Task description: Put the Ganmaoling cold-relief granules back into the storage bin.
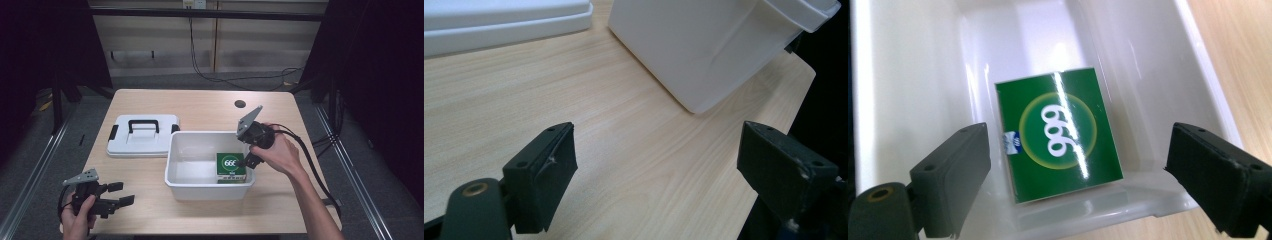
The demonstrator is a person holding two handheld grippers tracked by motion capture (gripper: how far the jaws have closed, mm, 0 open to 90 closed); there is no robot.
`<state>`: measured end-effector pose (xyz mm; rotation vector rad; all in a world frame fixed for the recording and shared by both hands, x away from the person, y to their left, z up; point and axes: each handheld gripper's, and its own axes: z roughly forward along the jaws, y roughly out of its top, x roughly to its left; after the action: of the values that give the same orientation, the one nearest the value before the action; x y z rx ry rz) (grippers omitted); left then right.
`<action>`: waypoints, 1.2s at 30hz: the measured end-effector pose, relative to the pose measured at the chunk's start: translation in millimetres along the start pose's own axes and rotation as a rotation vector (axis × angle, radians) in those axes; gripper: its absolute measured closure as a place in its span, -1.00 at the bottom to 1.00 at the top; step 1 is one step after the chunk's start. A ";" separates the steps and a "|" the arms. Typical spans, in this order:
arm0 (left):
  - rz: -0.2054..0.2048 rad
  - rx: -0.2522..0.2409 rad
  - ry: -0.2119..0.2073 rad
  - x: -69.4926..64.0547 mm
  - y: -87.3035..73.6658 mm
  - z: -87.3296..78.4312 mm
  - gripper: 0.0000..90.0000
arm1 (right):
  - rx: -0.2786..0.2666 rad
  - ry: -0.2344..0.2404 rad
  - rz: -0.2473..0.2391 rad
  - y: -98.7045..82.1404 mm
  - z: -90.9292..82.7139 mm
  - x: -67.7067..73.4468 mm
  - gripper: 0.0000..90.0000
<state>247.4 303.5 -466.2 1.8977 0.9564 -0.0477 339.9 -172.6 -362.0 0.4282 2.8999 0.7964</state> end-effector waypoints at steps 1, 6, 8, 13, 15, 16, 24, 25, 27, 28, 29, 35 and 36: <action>0.002 0.002 -0.002 0.0 0.0 0.0 -0.64 | -0.021 0.006 0.002 -1.5 -2.5 1.3 -0.73; 0.000 0.001 0.002 -0.2 -0.2 -0.2 -0.64 | -0.089 -0.046 0.014 -10.5 -19.6 7.7 -0.73; 0.000 0.002 0.001 0.0 -0.2 0.2 -0.64 | -0.114 -0.053 0.027 -15.5 -25.8 10.4 -0.73; 0.000 0.007 0.005 -0.4 -0.5 1.0 -0.64 | -0.165 -0.093 0.045 -29.3 -34.6 14.8 -0.73; 0.001 0.009 0.007 -0.3 -0.5 1.3 -0.64 | -0.184 -0.110 0.060 -35.0 -37.6 16.0 -0.73; 0.000 0.007 0.007 -0.3 -0.5 1.1 -0.64 | -0.194 -0.117 0.069 -37.7 -39.0 17.1 -0.73; -0.005 0.003 0.007 -0.1 -0.8 0.7 -0.64 | -0.307 -0.205 0.125 -63.0 -51.6 31.0 -0.72; -0.006 0.002 0.008 0.0 -0.8 0.7 -0.64 | -0.317 -0.216 0.132 -66.7 -52.9 32.6 -0.72; -0.009 -0.001 0.010 0.3 -0.9 0.4 -0.64 | -0.341 -0.233 0.154 -74.0 -56.4 35.8 -0.72; -0.010 0.001 0.012 0.6 -1.1 0.6 -0.64 | -0.356 -0.238 0.165 -77.6 -58.1 37.2 -0.72; -0.003 0.007 0.014 1.3 -1.1 0.5 -0.64 | -0.370 -0.247 0.175 -81.1 -59.6 38.4 -0.72; -0.007 0.003 0.011 0.6 -0.6 0.9 -0.64 | -0.390 -0.271 0.230 -101.8 -57.2 44.2 -0.72; -0.007 0.004 0.010 0.5 -0.7 1.0 -0.64 | -0.394 -0.270 0.238 -105.7 -56.2 45.5 -0.71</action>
<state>247.7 303.2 -467.4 1.8999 0.9704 -0.0441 261.3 -273.4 -369.3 0.7726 2.3965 1.2061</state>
